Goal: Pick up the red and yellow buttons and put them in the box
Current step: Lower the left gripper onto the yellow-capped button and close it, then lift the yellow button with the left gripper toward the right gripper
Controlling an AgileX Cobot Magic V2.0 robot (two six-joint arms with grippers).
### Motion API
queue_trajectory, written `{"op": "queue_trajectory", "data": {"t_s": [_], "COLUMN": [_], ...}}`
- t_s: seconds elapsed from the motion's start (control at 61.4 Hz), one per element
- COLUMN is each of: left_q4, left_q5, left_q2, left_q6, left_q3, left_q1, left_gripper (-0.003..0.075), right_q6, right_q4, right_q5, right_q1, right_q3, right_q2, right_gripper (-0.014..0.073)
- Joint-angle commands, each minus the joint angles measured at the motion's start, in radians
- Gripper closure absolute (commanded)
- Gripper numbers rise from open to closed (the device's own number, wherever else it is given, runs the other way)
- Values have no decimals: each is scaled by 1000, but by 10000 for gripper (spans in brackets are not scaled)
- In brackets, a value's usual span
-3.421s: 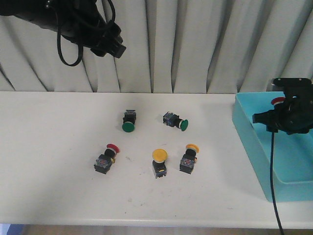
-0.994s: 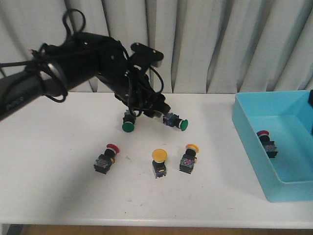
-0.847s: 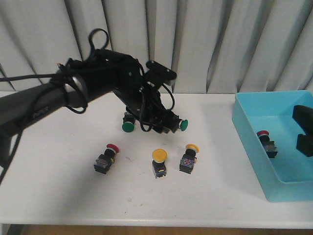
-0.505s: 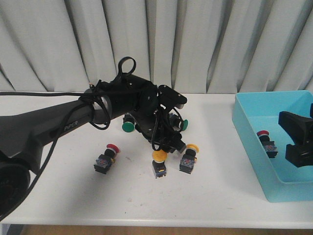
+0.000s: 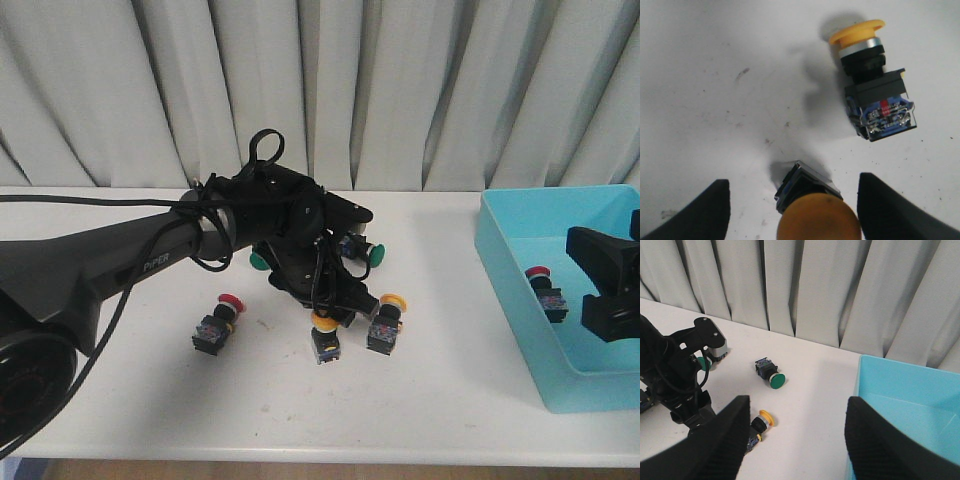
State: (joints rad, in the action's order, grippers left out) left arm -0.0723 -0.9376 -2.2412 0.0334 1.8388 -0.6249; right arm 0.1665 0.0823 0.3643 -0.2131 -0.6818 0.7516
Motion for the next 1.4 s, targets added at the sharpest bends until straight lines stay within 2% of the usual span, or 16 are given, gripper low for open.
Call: {"op": "queue_trajectory", "data": {"t_s": [0.0, 0.603, 0.733, 0.863, 1.206, 1.385], "left_q4": [-17, -67, -76, -81, -83, -95], "left_q5": [-13, -14, -21, -22, -1, -70], "left_q2": [65, 59, 43, 29, 48, 96], "left_q6": [19, 16, 9, 9, -11, -44], "left_q3": [27, 27, 27, 27, 33, 157], "left_q1": [-3, -3, -3, -3, -2, -2], "left_gripper": [197, 197, 227, 314, 726, 728], "right_q6": [-1, -5, -5, -5, -3, 38], "right_q4": [-10, -10, -10, -10, -11, -15], "right_q5": [-81, -78, -77, -76, -57, -75], "right_q1": [-3, -3, -3, -3, -3, -27], "right_q3": [-27, -27, -27, -27, -26, -26], "right_q2": [1, 1, 1, 1, 12, 70], "right_gripper": [171, 171, 171, 171, 171, 171]}}
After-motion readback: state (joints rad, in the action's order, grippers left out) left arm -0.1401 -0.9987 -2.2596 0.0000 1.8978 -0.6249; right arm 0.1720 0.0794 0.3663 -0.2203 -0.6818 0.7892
